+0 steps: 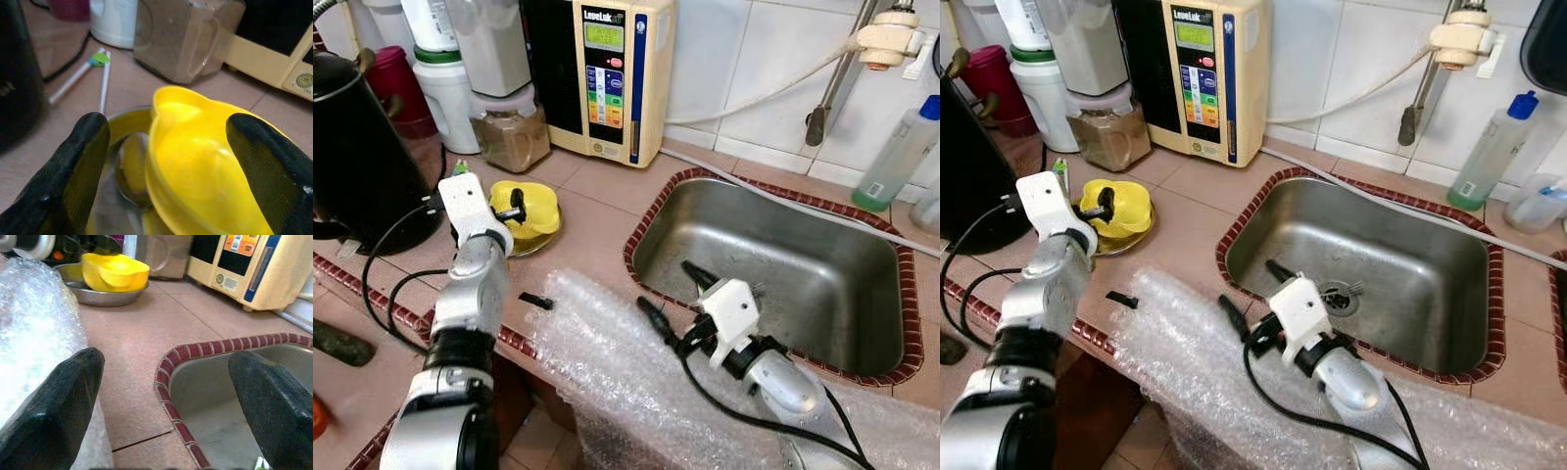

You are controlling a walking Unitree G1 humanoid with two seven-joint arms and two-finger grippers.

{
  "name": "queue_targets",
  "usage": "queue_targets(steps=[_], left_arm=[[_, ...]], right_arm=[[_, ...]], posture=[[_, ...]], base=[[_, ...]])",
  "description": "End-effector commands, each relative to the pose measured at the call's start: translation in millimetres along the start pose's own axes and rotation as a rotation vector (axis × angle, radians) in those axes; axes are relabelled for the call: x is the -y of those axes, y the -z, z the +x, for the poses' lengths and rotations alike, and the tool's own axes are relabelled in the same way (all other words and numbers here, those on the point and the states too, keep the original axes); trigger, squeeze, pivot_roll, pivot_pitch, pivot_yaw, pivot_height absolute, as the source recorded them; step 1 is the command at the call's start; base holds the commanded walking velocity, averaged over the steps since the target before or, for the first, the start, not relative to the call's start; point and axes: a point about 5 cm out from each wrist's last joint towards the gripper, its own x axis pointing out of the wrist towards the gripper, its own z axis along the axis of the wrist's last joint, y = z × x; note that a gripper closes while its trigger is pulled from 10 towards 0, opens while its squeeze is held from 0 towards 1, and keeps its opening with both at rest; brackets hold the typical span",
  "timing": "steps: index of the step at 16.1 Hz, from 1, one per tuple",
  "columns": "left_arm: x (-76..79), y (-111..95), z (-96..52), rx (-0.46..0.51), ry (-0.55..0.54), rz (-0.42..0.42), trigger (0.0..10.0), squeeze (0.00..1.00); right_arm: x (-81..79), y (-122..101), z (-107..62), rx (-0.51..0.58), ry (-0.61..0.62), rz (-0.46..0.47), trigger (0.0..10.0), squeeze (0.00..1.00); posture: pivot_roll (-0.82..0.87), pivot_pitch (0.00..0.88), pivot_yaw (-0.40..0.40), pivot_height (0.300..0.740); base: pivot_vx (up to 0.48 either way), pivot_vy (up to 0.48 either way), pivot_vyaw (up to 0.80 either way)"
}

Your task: Kitchen organization

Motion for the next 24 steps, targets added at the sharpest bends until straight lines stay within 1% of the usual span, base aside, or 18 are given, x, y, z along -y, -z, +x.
queue_targets(steps=[1, 2, 3, 4, 5, 8, 10, 14, 20, 24], left_arm=[[3.2, 2, 1.9, -0.036, 0.017, -0.011, 8.2, 0.00], [4.6, 3, 2.6, -0.049, 0.028, -0.021, 4.7, 0.00], [7.7, 4, 3.9, -0.073, 0.049, -0.030, 4.2, 0.00], [8.8, 5, 5.0, -0.083, 0.053, -0.022, 1.8, 0.00], [8.9, 5, 5.5, -0.092, 0.050, -0.021, 0.0, 0.00], [8.6, 7, 6.1, -0.118, 0.044, -0.034, 0.0, 0.00], [5.0, 9, 6.9, -0.123, 0.032, -0.043, 0.0, 0.00], [0.1, 11, 7.1, -0.143, 0.009, -0.062, 0.0, 0.00], [-3.1, 13, 6.7, -0.152, 0.001, -0.079, 0.0, 0.00], [-4.1, 13, 6.4, -0.139, 0.001, -0.079, 0.0, 0.00]], right_arm=[[-3.3, -1, -1.1, -0.006, -0.022, 0.006, 10.0, 0.00], [-3.9, -2, -1.1, -0.006, -0.023, 0.007, 10.0, 0.00], [-4.8, -2, -1.0, -0.008, -0.026, 0.010, 10.0, 0.00], [-5.7, -2, -1.3, -0.013, -0.030, 0.011, 10.0, 0.00], [-6.2, -2, -1.5, -0.015, -0.032, 0.011, 10.0, 0.00], [-9.3, -6, -2.7, 0.004, -0.061, 0.024, 10.0, 0.00], [-5.1, -17, -2.5, 0.084, -0.036, 0.077, 10.0, 0.00], [-1.2, -27, 1.0, 0.138, -0.020, 0.134, 10.0, 0.00], [-0.5, -30, 3.1, 0.157, -0.031, 0.173, 10.0, 0.00], [-3.4, -28, 3.2, 0.138, -0.062, 0.159, 10.0, 0.00]], posture=[[-0.02, 0.022, 0.022, 0.740], [-0.02, 0.022, 0.022, 0.740], [-0.02, 0.022, 0.022, 0.740], [-0.02, 0.022, 0.022, 0.740], [-0.02, 0.022, 0.022, 0.740], [-0.02, 0.022, 0.022, 0.740], [-0.02, 0.022, 0.022, 0.740], [-0.01, 0.026, 0.024, 0.740], [-0.01, 0.028, 0.021, 0.740], [-0.01, 0.029, 0.021, 0.740]], base=[[0.000, 0.000, 0.00], [0.000, 0.000, 0.00], [0.000, 0.000, 0.00], [0.000, 0.000, 0.00], [0.000, 0.000, 0.00], [0.000, 0.000, 0.00], [0.000, 0.000, 0.00], [0.000, 0.000, 0.00], [0.000, 0.000, 0.00], [0.000, 0.000, 0.00]])
